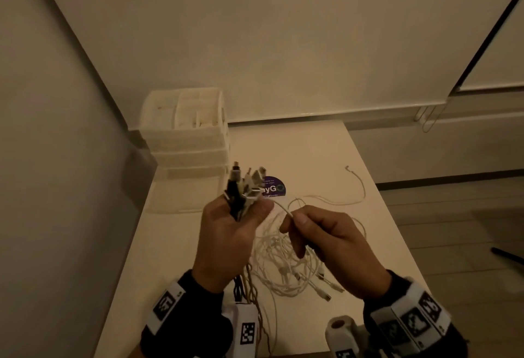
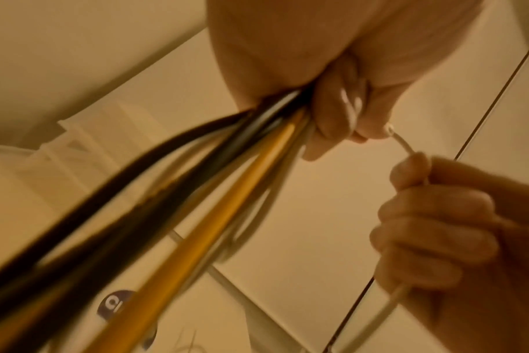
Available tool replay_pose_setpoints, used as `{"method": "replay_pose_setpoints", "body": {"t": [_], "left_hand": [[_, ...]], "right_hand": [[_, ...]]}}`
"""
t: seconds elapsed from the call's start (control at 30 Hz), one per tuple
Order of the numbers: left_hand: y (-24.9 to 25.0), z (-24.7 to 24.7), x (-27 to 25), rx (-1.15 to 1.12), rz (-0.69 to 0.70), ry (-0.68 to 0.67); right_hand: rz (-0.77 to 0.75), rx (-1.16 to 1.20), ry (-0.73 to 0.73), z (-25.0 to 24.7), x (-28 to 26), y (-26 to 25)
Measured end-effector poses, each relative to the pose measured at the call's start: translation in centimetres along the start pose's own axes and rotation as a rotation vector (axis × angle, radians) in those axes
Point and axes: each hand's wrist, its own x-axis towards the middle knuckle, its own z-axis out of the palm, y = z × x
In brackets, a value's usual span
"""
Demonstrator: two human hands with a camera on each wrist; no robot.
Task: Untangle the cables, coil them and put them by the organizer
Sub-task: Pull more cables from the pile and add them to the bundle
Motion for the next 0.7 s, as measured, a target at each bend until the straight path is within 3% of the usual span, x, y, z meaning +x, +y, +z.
{"method": "replay_pose_setpoints", "body": {"t": [0.1, 0.4, 0.6, 0.7], "left_hand": [[0.6, -1.6, 1.1, -0.089, 0.033, 0.128], [0.6, -5.6, 2.8, -0.280, 0.050, 0.518], [-1.2, -7.5, 2.3, -0.041, 0.071, 0.649], [-0.9, -6.9, 1.7, 0.141, 0.110, 0.543]], "right_hand": [[-0.014, -0.028, 0.020, 0.3, -0.3, 2.7], [0.190, -0.341, 0.049, -0.8, 1.6, 10.6], [0.226, -0.423, 0.202, -1.7, 3.7, 10.4], [0.142, -0.538, 0.161, -1.2, 4.2, 7.1]]}}
